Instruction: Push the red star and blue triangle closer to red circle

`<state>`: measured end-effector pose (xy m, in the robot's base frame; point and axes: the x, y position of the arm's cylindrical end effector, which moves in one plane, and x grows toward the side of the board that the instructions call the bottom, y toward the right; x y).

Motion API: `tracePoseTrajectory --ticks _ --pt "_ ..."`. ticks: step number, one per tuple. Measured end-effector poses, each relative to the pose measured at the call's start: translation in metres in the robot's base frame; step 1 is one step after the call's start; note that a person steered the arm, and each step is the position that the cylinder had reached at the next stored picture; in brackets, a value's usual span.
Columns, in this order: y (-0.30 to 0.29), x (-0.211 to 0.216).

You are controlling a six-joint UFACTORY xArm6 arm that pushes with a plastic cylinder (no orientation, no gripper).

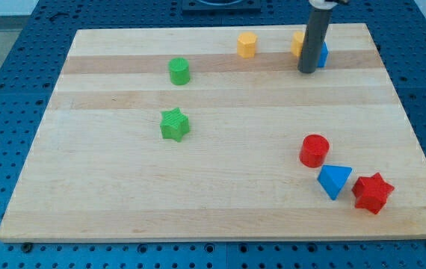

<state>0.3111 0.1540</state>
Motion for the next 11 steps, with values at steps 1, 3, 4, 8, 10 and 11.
tracePoseTrajectory --ticks 1,3,4,8,10,11 --pt "0.006 -0.017" --pt "0.016 0.026" --pt "0.028 0.099" --pt "0.121 0.307" --pt "0.069 0.248" --pt "0.035 0.231"
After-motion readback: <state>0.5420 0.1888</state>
